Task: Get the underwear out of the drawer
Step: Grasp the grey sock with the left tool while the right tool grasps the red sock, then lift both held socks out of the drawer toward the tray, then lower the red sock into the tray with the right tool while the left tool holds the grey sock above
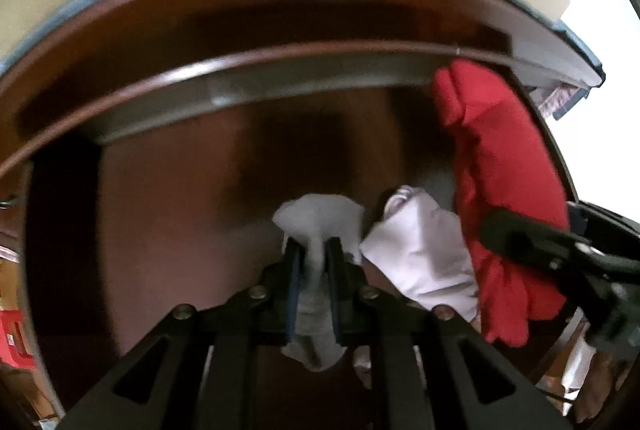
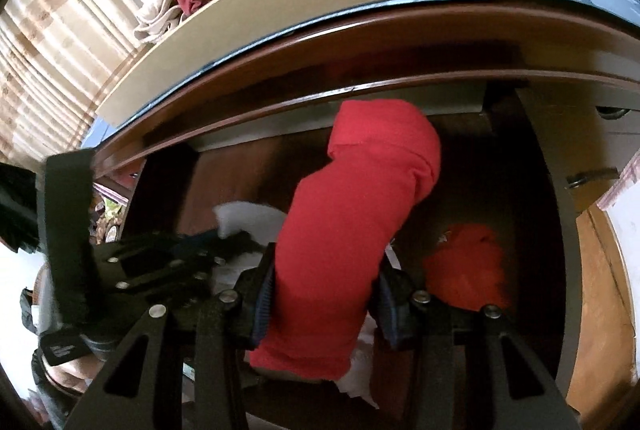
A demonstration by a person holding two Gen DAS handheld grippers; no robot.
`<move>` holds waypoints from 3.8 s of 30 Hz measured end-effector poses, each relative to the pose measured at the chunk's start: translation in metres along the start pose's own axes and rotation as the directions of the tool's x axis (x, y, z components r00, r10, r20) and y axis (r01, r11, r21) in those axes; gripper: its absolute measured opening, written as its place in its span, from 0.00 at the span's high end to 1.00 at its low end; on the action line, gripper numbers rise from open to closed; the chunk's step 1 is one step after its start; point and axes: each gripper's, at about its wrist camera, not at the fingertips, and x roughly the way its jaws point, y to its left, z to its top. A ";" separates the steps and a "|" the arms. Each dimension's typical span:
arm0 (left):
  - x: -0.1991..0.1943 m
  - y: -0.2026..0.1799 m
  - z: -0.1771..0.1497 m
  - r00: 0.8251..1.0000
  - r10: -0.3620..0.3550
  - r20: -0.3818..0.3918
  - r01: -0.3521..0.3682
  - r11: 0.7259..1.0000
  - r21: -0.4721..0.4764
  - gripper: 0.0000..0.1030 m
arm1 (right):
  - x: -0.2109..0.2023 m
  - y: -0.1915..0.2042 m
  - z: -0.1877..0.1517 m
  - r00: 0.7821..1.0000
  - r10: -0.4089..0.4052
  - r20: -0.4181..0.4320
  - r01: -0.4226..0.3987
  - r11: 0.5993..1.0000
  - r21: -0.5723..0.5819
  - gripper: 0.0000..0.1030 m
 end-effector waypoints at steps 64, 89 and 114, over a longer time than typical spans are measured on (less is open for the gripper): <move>-0.152 -0.037 -0.049 0.915 -0.089 0.393 0.073 0.996 0.056 0.91 | -0.108 0.045 -0.044 0.966 0.041 0.257 0.011 0.980 -0.197 0.55; -0.206 -0.035 -0.027 0.840 -0.091 0.535 0.065 0.996 0.068 0.91 | -0.147 0.060 -0.016 0.929 0.051 0.366 0.043 0.969 -0.245 0.55; -0.193 -0.035 0.054 0.812 -0.090 0.577 0.066 0.996 0.062 0.91 | -0.132 0.035 0.077 0.905 -0.051 0.421 0.152 0.966 -0.211 0.55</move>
